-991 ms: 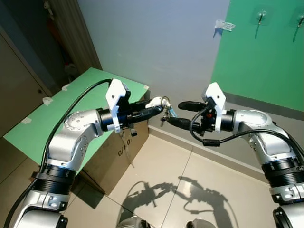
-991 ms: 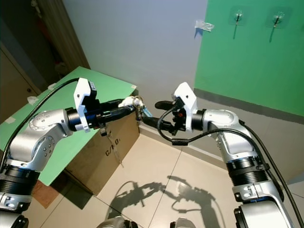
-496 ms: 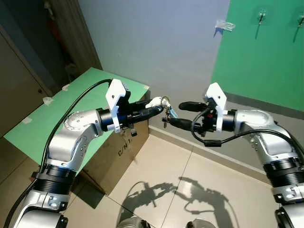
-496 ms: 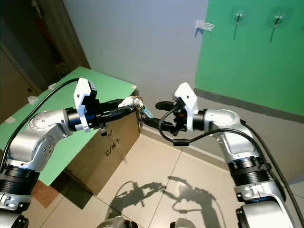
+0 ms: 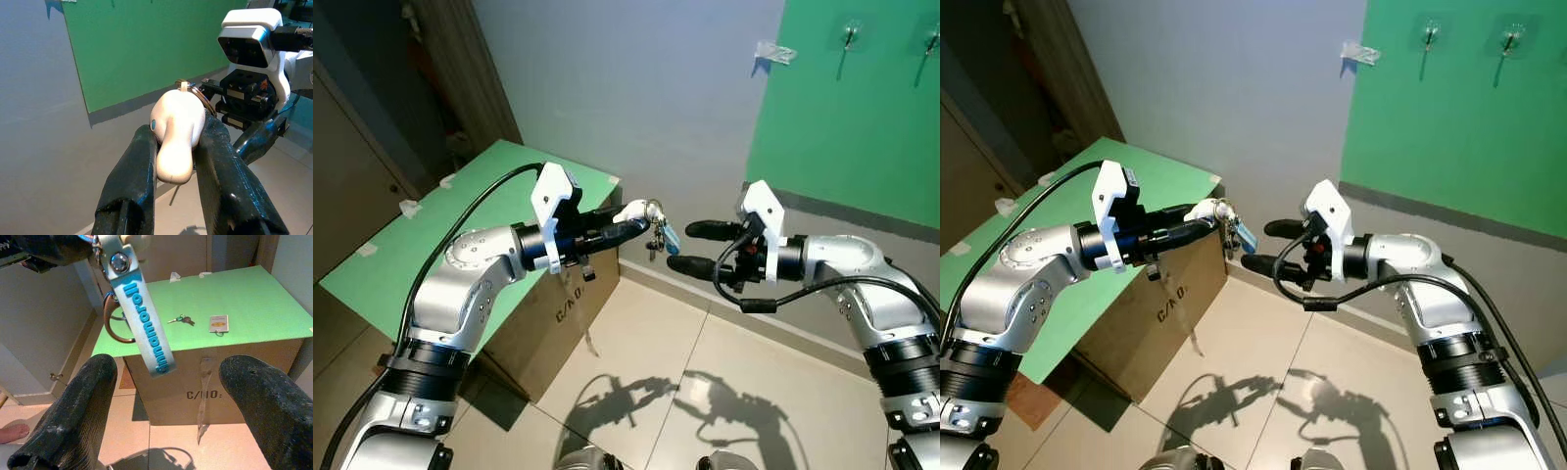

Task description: Hang keys on a hook

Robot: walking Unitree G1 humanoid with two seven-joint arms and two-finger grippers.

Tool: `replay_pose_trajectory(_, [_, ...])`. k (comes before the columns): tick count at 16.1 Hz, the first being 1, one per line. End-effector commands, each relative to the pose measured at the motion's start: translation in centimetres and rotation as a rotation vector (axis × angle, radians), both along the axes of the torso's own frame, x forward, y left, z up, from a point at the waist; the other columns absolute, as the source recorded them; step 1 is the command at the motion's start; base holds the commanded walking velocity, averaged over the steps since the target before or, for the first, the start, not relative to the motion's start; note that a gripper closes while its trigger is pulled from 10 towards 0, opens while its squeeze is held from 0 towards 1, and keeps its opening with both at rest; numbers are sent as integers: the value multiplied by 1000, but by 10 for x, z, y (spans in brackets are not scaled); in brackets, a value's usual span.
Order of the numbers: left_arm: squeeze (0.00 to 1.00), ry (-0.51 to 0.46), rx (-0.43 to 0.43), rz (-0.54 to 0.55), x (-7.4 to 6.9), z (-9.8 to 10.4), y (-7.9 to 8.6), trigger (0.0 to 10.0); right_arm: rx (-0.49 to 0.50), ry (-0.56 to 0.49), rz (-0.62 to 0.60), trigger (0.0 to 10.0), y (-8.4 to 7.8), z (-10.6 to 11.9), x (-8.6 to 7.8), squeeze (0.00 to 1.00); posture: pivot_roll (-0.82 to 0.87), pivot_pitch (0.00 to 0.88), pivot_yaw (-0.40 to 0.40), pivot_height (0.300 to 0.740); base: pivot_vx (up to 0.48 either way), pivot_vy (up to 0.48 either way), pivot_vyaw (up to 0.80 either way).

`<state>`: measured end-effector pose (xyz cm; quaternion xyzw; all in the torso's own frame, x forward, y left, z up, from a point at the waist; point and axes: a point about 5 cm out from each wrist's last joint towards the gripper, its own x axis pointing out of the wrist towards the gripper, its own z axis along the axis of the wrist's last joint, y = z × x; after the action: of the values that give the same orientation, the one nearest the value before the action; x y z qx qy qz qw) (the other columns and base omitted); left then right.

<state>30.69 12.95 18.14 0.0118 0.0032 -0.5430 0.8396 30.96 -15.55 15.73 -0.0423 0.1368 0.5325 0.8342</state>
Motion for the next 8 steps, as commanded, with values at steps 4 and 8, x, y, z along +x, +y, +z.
replay_pose_trajectory(4, [0, -10, 12, 3, 0, 3, 3, 0, 11, 1, 37, 10000, 11, 1, -4, 0, -174, 37, 121, 740, 0, 0, 0])
replay_pose_trajectory(8, [0, -9, 12, 2, 0, 3, 3, 0, 16, 0, 40, 10000, 15, 1, -3, 0, -173, 41, 121, 740, 0, 0, 0])
